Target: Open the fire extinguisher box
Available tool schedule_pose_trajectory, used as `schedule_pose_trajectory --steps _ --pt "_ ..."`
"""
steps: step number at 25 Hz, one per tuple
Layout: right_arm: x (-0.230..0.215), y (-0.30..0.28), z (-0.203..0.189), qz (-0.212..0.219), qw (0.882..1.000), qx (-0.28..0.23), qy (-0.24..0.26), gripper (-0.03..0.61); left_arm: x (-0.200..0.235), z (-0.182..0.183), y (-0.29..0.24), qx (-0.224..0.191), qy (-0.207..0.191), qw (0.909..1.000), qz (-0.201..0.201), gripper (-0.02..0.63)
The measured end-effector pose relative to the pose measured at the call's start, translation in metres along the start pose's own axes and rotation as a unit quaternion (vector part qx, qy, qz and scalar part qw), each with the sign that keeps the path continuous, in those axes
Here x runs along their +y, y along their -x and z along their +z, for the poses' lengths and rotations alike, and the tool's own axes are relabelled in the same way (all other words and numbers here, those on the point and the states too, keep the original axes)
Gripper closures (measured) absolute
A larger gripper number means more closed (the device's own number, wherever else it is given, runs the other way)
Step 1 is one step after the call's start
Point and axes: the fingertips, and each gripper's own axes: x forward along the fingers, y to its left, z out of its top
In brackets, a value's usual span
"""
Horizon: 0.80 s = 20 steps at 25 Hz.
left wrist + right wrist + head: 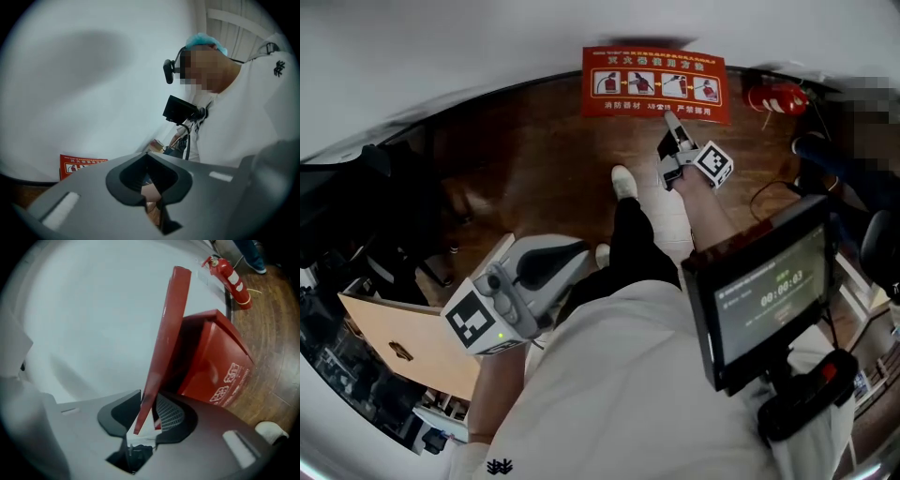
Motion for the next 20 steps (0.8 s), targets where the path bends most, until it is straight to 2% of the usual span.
schedule_pose_trajectory --steps 4,9,15,20 --pt "0.064 -0.012 0.026 0.047 0.999 -0.009 0.024 0.482 0.004 0.01 -0.005 -0.01 -0.005 0.9999 -0.006 0.617" --pt "0.118 -0.053 0.067 0.076 0.995 -0.017 0.066 0.512 0.007 0.017 -0.008 -0.021 -0.005 0.9997 -0.009 0.617" --pt "0.139 -0.097 0.12 0.095 0.991 -0.043 0.084 0.52 0.001 0.018 -0.013 -0.024 -0.01 0.9996 0.006 0.617" --pt "0.144 -0.117 0.142 0.102 0.989 -0.056 0.088 0.52 0.002 0.016 -0.003 -0.029 -0.009 0.9992 0.028 0.617"
